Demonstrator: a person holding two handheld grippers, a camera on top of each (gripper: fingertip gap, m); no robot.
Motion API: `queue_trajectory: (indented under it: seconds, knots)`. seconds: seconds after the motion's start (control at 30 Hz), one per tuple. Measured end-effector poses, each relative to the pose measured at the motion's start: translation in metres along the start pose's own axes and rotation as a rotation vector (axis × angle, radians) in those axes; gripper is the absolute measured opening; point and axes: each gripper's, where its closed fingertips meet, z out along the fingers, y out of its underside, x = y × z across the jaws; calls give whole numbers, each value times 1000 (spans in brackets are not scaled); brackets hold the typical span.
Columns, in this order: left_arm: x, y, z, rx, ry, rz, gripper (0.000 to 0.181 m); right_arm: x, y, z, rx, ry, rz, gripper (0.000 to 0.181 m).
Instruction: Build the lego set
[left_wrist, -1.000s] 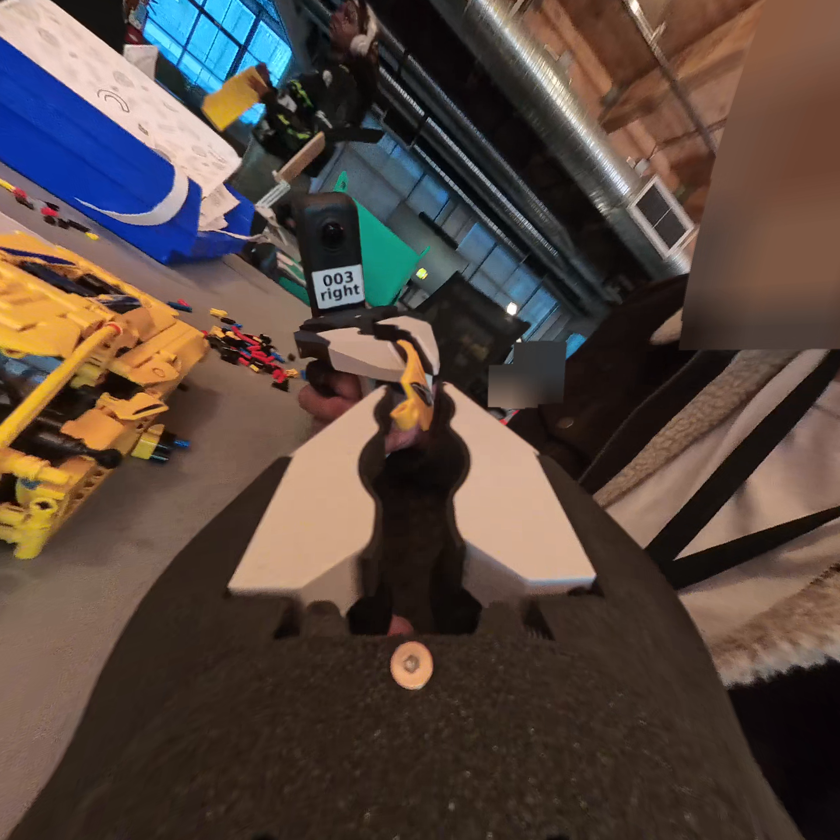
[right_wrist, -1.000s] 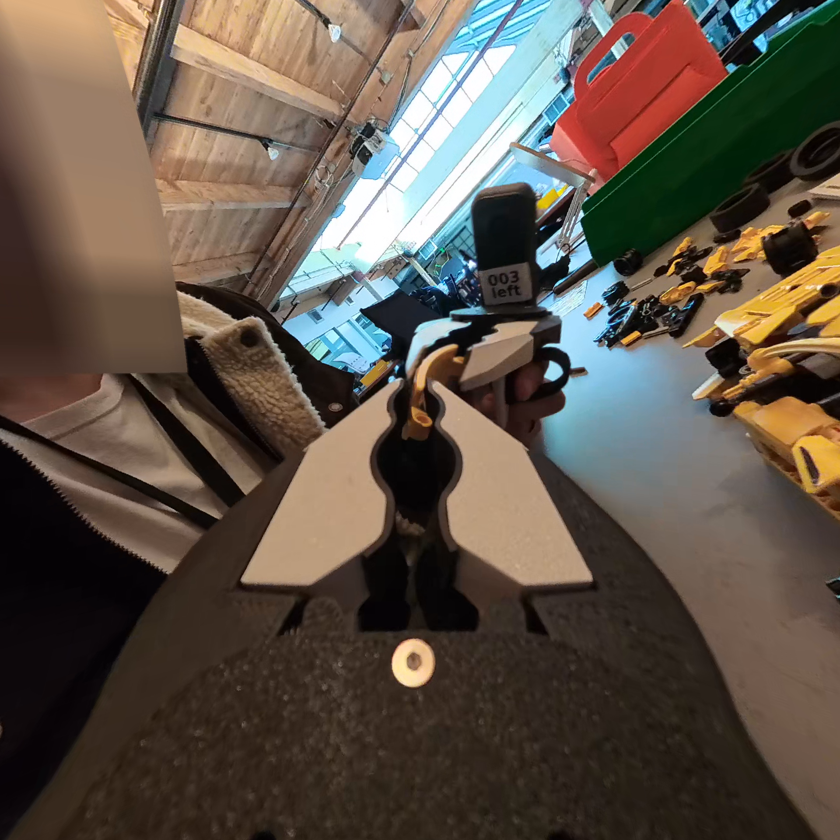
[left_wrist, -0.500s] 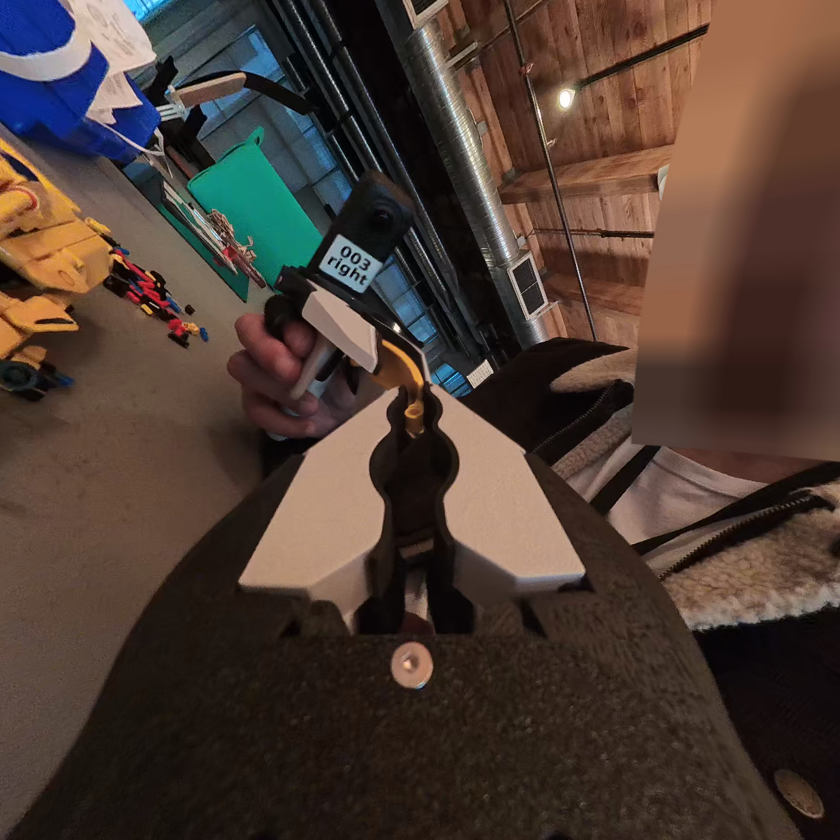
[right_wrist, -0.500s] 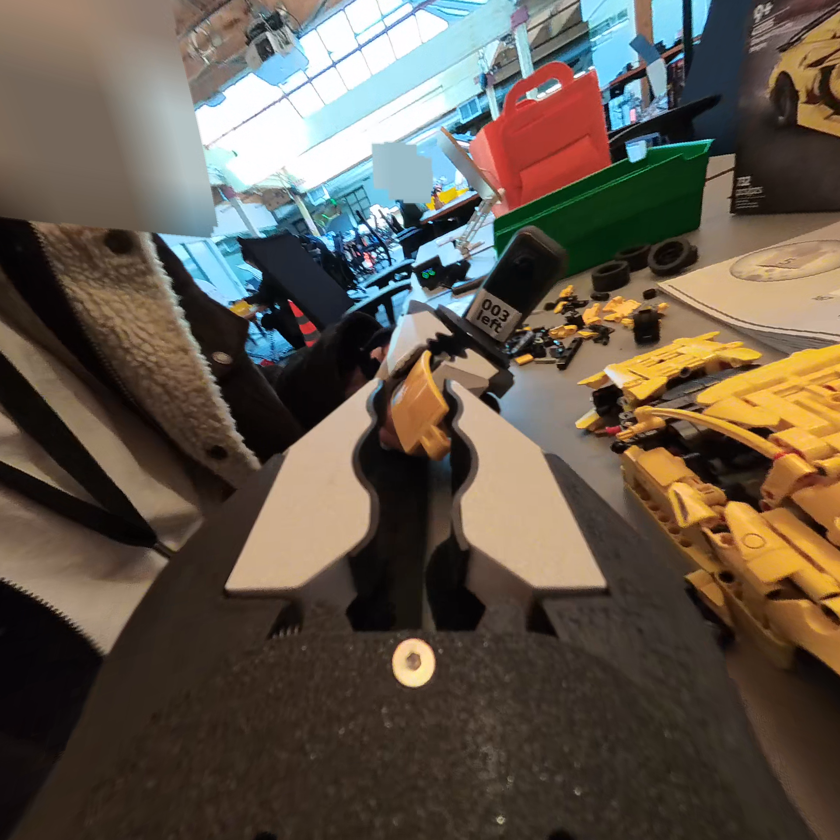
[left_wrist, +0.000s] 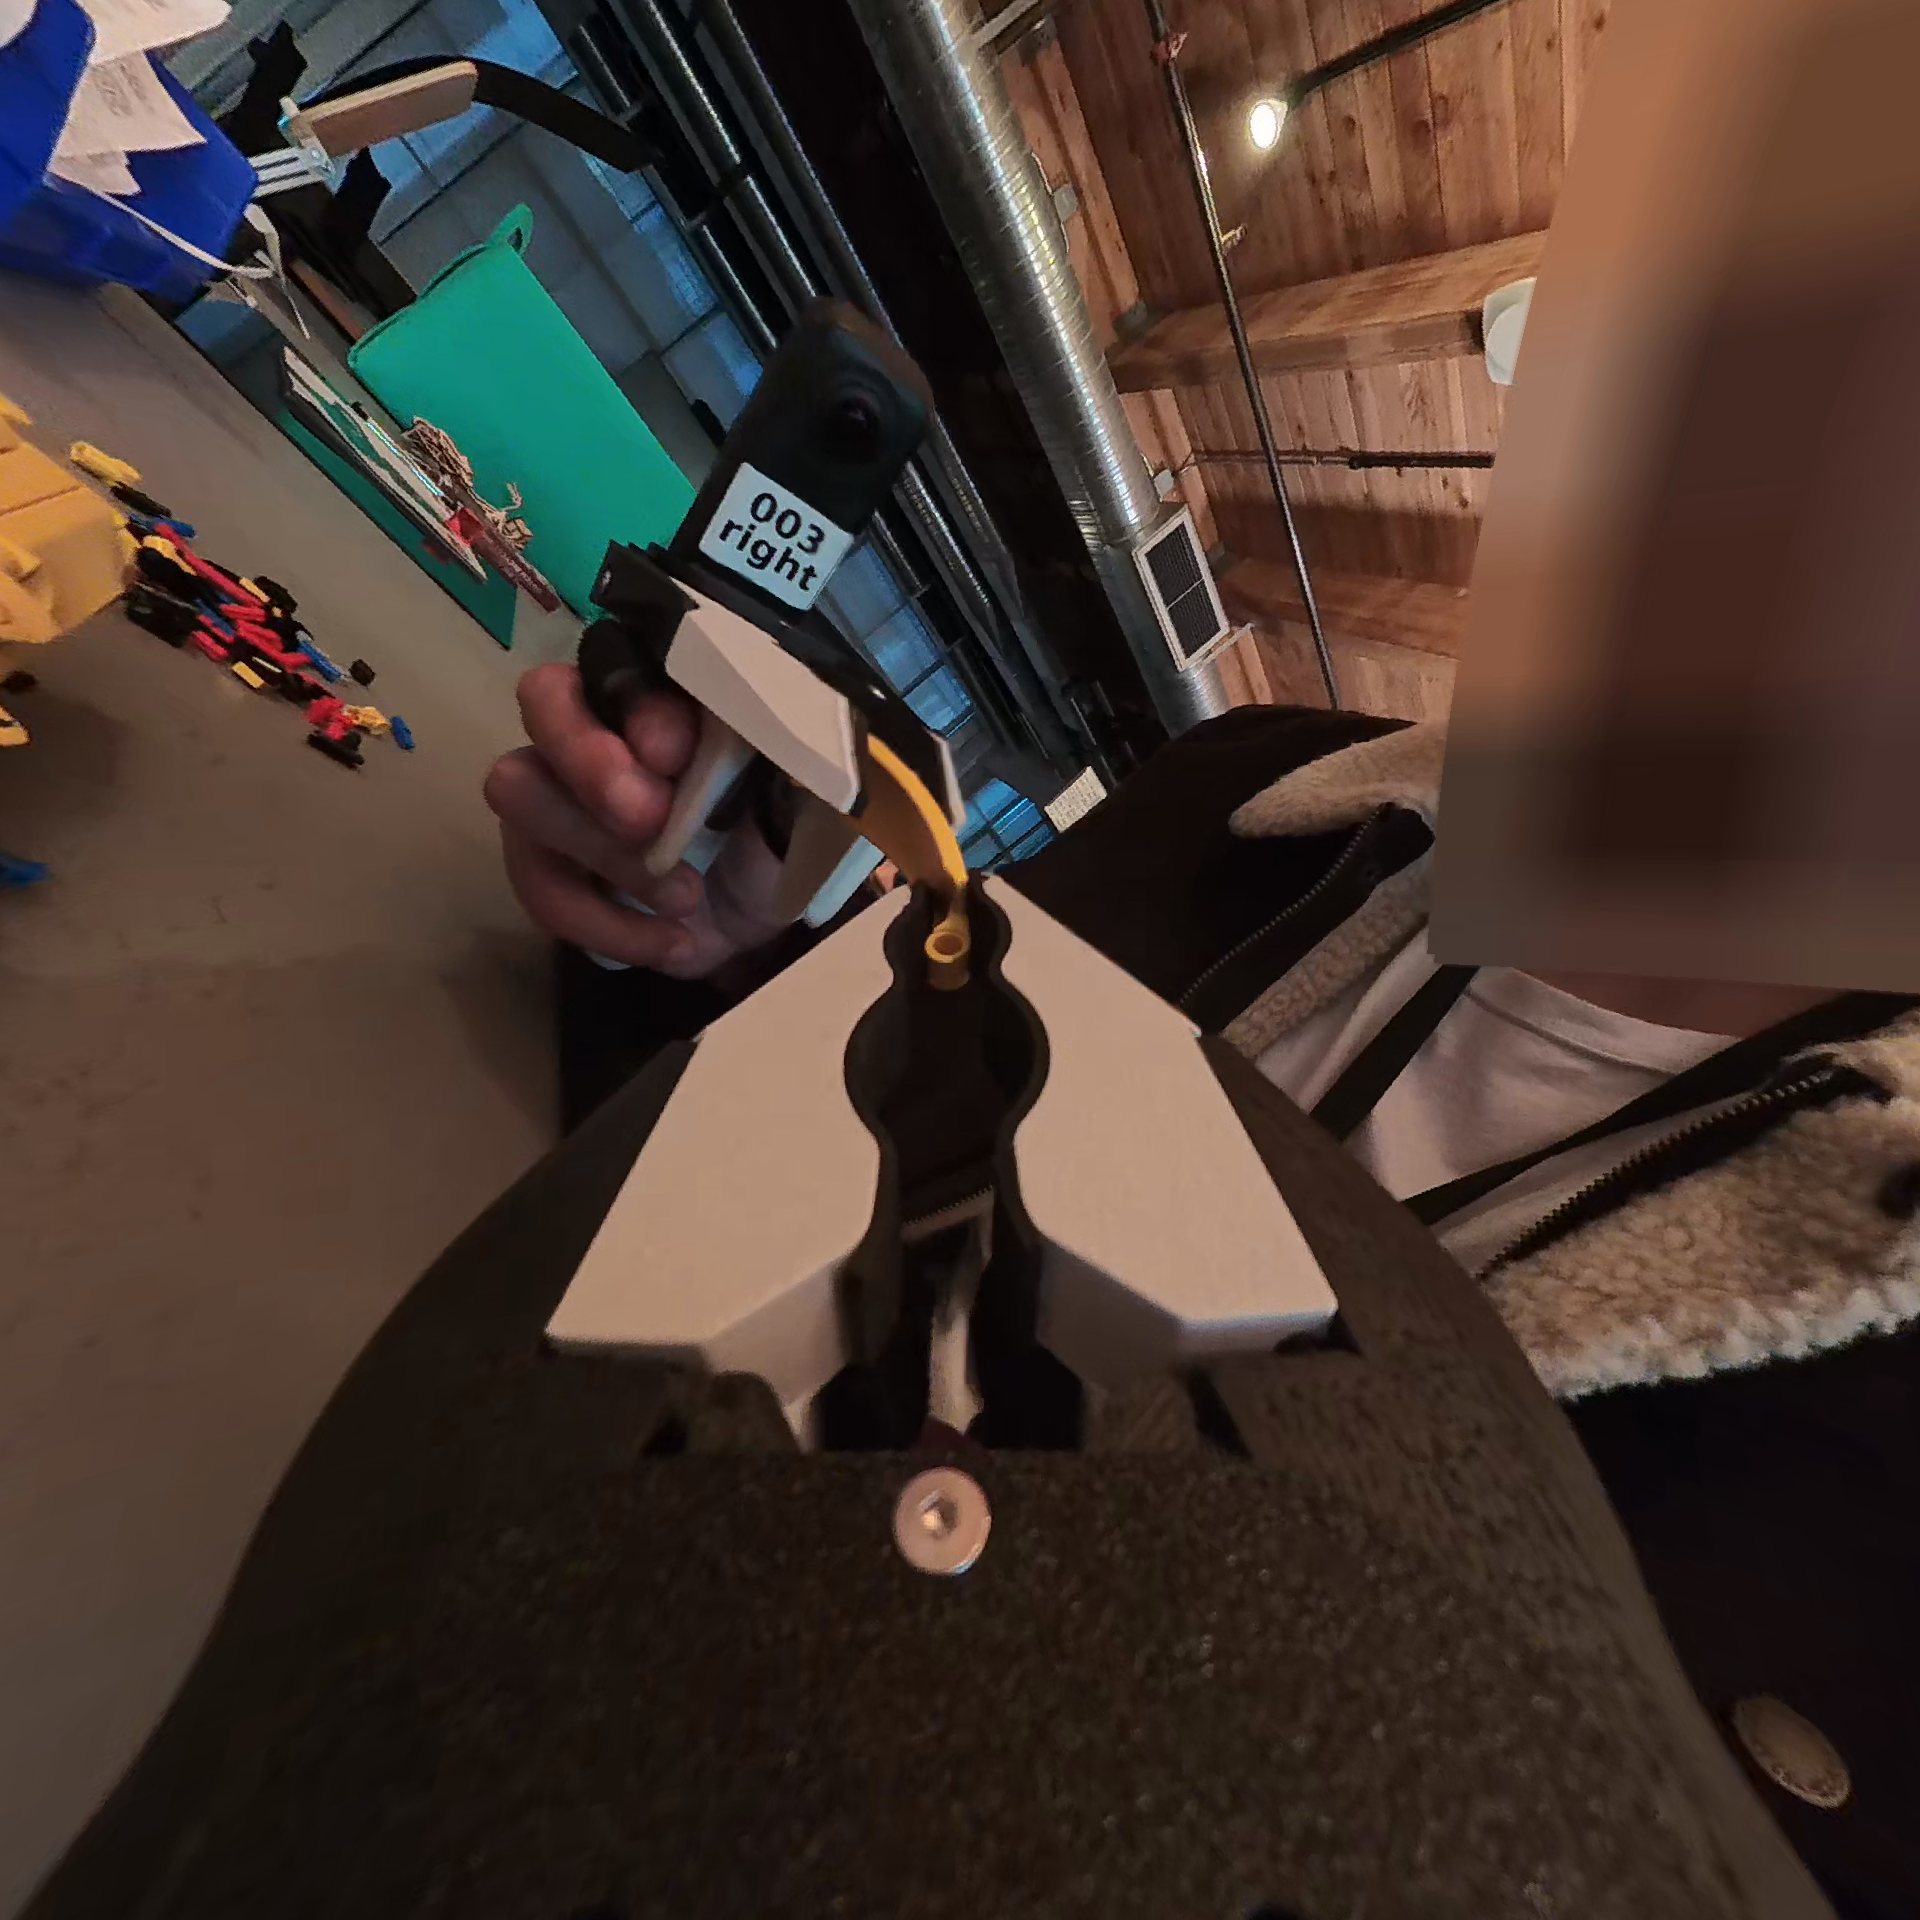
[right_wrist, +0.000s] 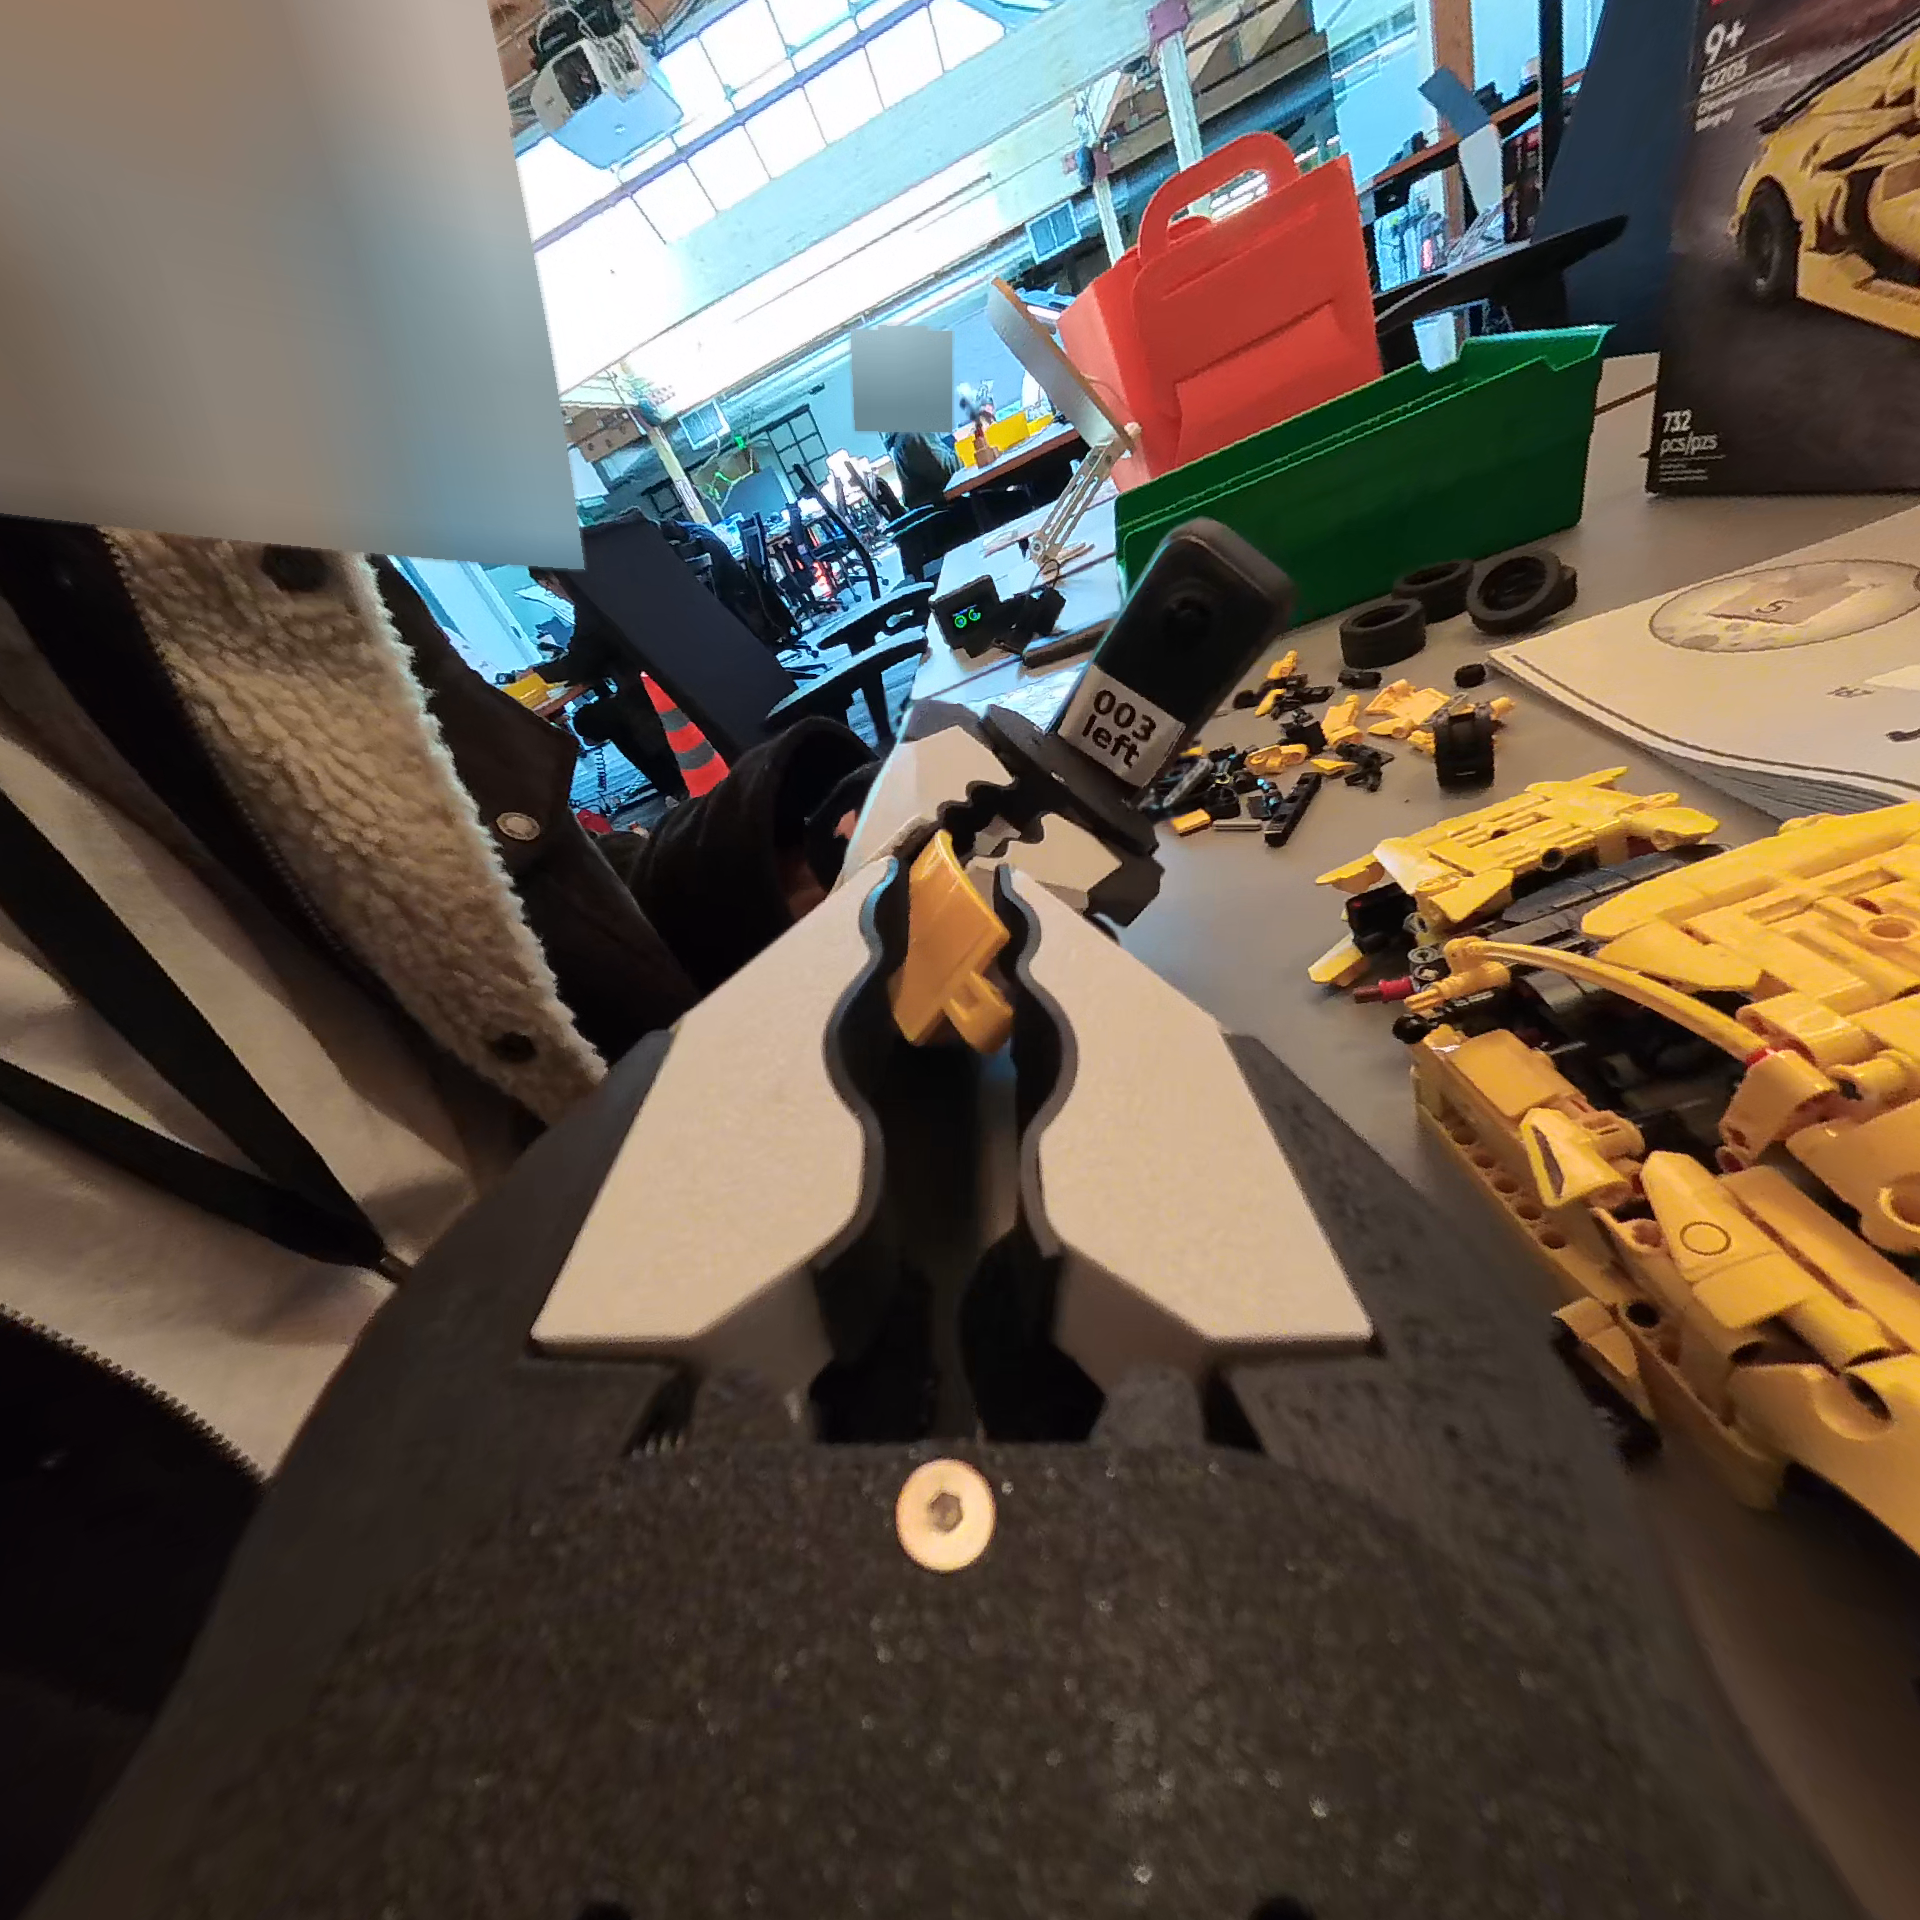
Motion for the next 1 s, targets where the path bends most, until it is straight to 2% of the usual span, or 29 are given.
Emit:
queue_trajectory:
  seconds: [0.23, 0.7, 0.77, 0.93, 1.0]
  knots:
    - [-3, 3, 3, -17, -71, 92, 6, 2, 0, -2, -4, 2, 54, 13]
    - [-4, 2, 6, -12, -103, 155, 6, 5, -4, -3, 32, 13, 102, 10]
    - [-4, 1, 5, -2, -98, 145, 6, 6, -4, -2, 40, -13, 170, 9]
    - [-1, -2, 2, 16, -56, 101, 5, 10, -14, -8, 134, -92, 301, 9]
    - [0, -1, 3, 11, -52, 109, 6, 15, -20, -18, 181, -90, 290, 17]
